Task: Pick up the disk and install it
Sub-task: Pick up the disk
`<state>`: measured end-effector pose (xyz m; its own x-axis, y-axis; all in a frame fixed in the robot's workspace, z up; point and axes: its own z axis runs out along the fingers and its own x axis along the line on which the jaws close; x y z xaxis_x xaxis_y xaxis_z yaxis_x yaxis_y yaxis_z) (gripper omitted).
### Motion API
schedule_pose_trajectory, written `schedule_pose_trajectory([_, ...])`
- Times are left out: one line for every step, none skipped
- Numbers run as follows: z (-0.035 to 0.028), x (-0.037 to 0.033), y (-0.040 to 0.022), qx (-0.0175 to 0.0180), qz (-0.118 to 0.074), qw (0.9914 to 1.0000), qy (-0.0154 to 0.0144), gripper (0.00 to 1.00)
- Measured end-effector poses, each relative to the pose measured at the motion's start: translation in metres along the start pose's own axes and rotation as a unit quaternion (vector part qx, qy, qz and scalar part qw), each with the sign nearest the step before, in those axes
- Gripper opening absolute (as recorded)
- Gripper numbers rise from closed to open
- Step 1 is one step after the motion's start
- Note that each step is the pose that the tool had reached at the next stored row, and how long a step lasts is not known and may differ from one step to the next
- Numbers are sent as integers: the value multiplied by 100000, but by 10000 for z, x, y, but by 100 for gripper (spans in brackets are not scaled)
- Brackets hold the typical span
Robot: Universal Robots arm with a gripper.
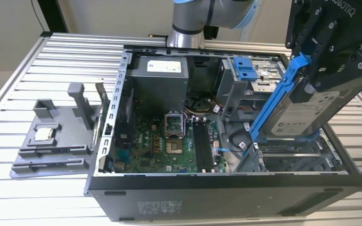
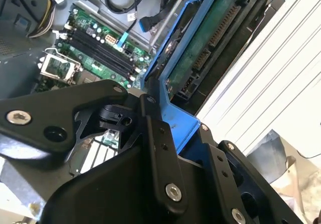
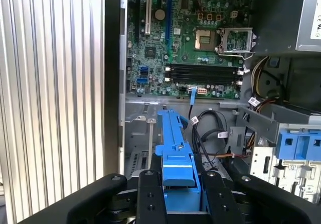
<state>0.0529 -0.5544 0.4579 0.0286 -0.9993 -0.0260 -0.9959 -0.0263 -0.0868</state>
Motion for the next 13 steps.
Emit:
schedule_pose_trajectory([0, 1, 0, -4, 3, 100000, -7, 0])
schedule_pose_trajectory([0, 1, 0, -3, 2, 100000, -3, 0])
schedule_pose_trajectory([0, 1, 0, -2, 4, 100000, -5, 0])
schedule_pose_trajectory([0, 1, 0, -2, 6, 100000, -6, 0])
schedule_pose_trajectory([0, 2, -1, -2, 2, 100000, 0, 0])
schedule_pose_trajectory([0, 2, 0, -1, 6, 100000, -4, 0])
schedule_pose_trajectory([0, 2, 0, -2, 5, 100000, -2, 0])
schedule_pose_trajectory([1, 2, 0, -2, 2, 100000, 1, 0])
schedule_pose_trajectory([4, 2, 0, -2, 3, 100000, -2, 0])
schedule_pose_trajectory([6, 2, 0, 4, 3, 100000, -5, 0])
schedule_pose_trajectory([8, 2, 0, 23, 2, 100000, -5, 0])
schedule_pose_trajectory([12, 2, 0, 51, -1, 100000, -5, 0])
schedule_pose_trajectory([16, 3, 0, 69, 1, 100000, -15, 0])
